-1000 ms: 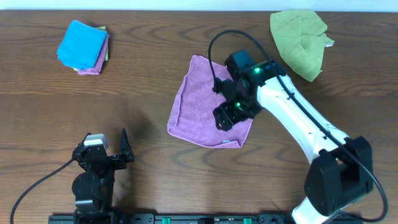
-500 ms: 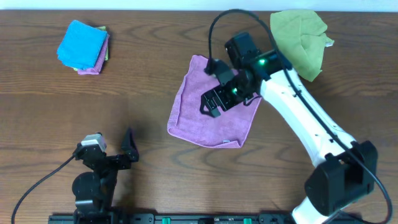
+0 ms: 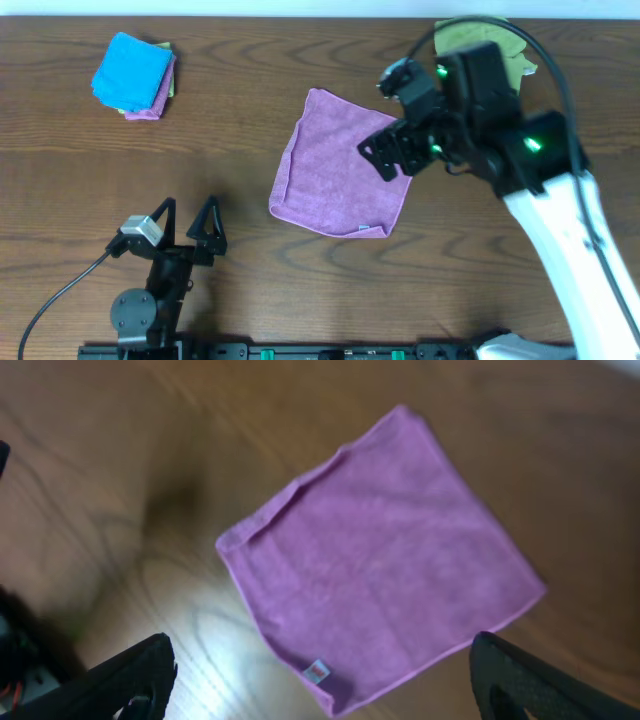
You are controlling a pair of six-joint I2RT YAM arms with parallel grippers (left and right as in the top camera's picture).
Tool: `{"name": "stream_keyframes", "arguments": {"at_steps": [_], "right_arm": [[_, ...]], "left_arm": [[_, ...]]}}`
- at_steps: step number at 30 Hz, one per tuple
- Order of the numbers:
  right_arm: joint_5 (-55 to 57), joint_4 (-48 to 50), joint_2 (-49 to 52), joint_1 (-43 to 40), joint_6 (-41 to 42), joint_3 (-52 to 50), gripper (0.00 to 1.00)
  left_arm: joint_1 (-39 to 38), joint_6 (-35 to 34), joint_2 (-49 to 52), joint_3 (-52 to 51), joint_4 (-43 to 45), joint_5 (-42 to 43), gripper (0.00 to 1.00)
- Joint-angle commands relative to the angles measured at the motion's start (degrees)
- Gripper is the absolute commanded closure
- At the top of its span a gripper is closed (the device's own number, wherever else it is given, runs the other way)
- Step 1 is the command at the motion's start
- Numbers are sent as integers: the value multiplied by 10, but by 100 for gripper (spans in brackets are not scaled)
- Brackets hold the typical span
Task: Fold the cloth
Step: 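Release the cloth and move the left gripper to the cloth's left edge, then grasp the cloth's near left and near right corners with both grippers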
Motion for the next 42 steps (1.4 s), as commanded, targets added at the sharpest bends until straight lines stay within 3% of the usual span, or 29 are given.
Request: {"name": "stream_keyframes", "arguments": {"at_steps": [1,4,9,14,19,26,33,34,35,37,39,42], "right_arm": [[57,-1,-58,-2,-3,13,6],[89,-1,-90,-2,0,13,5],[109,-11,-104,-3,4,13,5],[189,-59,-112,-3,76,13,9],[241,-92,-148,-5,132,2,14],[241,-56,-252,-27,193,-148,11],[120,92,-306,-27,232,-376,14],[99,115,-301,-27,232,-398,19],[72,150,-290,-27,235,-426,34],[61,194,-257,-27,263,-460,75],[60,211,-221,-27,271,-470,98],[43,238,-163,-23,270,-470,98]], "left_arm": [[-7,-40,7,7,17,53,4],[-16,-36,55,39,4,60,4],[-35,45,227,144,-12,89,4],[-80,162,439,302,-145,84,4],[-166,272,611,474,-317,-43,4],[-290,307,734,578,-395,-264,4],[-328,306,816,578,-434,-302,0],[-330,302,826,578,-438,-303,5],[-331,292,838,578,-438,-302,8],[-331,267,857,578,-436,-302,20],[-331,260,872,578,-437,-302,37],[-331,206,886,578,-438,-296,51]]}}
